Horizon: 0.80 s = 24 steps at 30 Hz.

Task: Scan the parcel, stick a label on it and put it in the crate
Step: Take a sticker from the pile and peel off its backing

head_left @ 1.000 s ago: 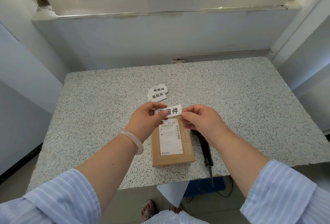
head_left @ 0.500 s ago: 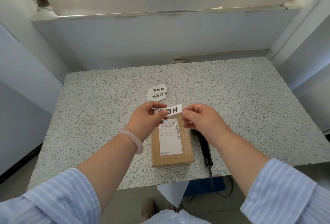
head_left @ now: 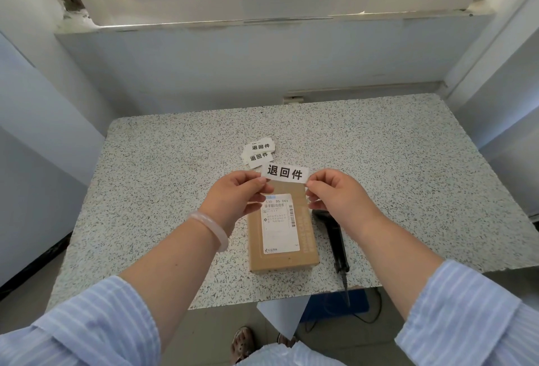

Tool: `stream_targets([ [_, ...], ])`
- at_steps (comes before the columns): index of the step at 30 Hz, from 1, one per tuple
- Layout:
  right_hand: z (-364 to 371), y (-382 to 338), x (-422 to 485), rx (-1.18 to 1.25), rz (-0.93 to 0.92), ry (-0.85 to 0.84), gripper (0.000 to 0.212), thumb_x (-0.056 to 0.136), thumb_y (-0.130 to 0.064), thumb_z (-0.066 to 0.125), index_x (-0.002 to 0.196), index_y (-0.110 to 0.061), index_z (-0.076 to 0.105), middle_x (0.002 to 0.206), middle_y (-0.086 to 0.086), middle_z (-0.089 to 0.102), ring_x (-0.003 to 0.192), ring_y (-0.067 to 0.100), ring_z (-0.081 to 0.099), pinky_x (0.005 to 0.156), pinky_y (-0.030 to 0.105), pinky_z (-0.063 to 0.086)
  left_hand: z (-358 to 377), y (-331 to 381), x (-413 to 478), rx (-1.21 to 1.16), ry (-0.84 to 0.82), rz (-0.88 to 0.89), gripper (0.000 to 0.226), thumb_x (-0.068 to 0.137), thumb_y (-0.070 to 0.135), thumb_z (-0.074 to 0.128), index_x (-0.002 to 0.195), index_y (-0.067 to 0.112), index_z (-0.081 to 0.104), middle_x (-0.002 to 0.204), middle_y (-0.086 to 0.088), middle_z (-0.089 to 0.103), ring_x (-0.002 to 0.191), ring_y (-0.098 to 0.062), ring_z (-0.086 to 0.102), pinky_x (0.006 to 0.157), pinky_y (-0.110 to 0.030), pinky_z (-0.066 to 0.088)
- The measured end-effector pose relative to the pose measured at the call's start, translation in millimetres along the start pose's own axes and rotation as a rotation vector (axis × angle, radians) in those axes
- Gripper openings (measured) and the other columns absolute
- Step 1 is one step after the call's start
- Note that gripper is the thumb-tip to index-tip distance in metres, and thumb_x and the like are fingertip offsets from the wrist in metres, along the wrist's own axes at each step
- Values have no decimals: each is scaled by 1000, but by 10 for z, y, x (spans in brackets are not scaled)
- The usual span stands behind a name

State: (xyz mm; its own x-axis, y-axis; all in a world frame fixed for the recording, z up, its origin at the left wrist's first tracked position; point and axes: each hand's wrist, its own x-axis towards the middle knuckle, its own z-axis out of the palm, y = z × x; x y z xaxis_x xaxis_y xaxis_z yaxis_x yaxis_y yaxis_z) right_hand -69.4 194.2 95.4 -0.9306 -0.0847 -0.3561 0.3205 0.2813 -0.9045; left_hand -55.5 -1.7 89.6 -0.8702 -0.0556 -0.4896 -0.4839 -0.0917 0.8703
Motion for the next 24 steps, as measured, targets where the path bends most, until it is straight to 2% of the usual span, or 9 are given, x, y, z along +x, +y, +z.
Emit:
stream_targets([
  [4, -1, 13, -5, 5, 10, 0, 10, 91, -13, 56, 85, -12, 64, 83, 5, 68, 79, 20, 64, 83, 42, 57, 18, 7, -24, 47, 8, 14, 5, 88, 14, 65, 91, 10, 69, 78, -3, 74, 75, -17, 63, 87, -41, 54],
  [7, 11, 17, 7, 124, 34, -19, 13, 92, -16, 55, 90, -7, 65, 84, 6, 70, 80, 21, 64, 85, 46, 56, 36, 5, -36, 41, 19, 26, 3, 87, 13, 66, 87, 12, 69, 76, -3, 74, 72, -16, 63, 87, -41, 54],
  [9, 30, 11, 7, 198, 38, -33, 17, 92, -21, 58, 98, -7, 65, 86, 5, 71, 81, 20, 66, 84, 44, 56, 48, 2, -42, 28, 21, 25, 3, 87, 13, 67, 88, 12, 69, 76, -2, 74, 71, -15, 63, 86, -40, 54],
  [11, 56, 12, 6, 170, 13, -31, 18, 89, -20, 64, 103, -9, 65, 90, 5, 73, 80, 19, 69, 81, 40, 58, 60, -4, -51, 11, 12, 21, 3, 87, 13, 67, 88, 12, 70, 76, -3, 74, 72, -15, 63, 87, -41, 54],
  [16, 73, 18, 13, 101, 2, 32, 7, 88, -11, 65, 94, -12, 68, 83, 6, 74, 72, 19, 68, 75, 35, 59, 68, -22, -49, 31, 28, 14, 8, 90, 13, 63, 92, 11, 70, 78, -4, 75, 74, -16, 63, 88, -43, 55],
  [24, 50, 15, 17, 103, 4, 31, 9, 88, -11, 63, 94, -11, 68, 75, 1, 72, 69, 17, 66, 73, 34, 58, 12, -32, -63, 181, 16, 81, 6, 85, 19, 69, 84, 14, 71, 72, 4, 72, 73, -15, 63, 88, -43, 56],
])
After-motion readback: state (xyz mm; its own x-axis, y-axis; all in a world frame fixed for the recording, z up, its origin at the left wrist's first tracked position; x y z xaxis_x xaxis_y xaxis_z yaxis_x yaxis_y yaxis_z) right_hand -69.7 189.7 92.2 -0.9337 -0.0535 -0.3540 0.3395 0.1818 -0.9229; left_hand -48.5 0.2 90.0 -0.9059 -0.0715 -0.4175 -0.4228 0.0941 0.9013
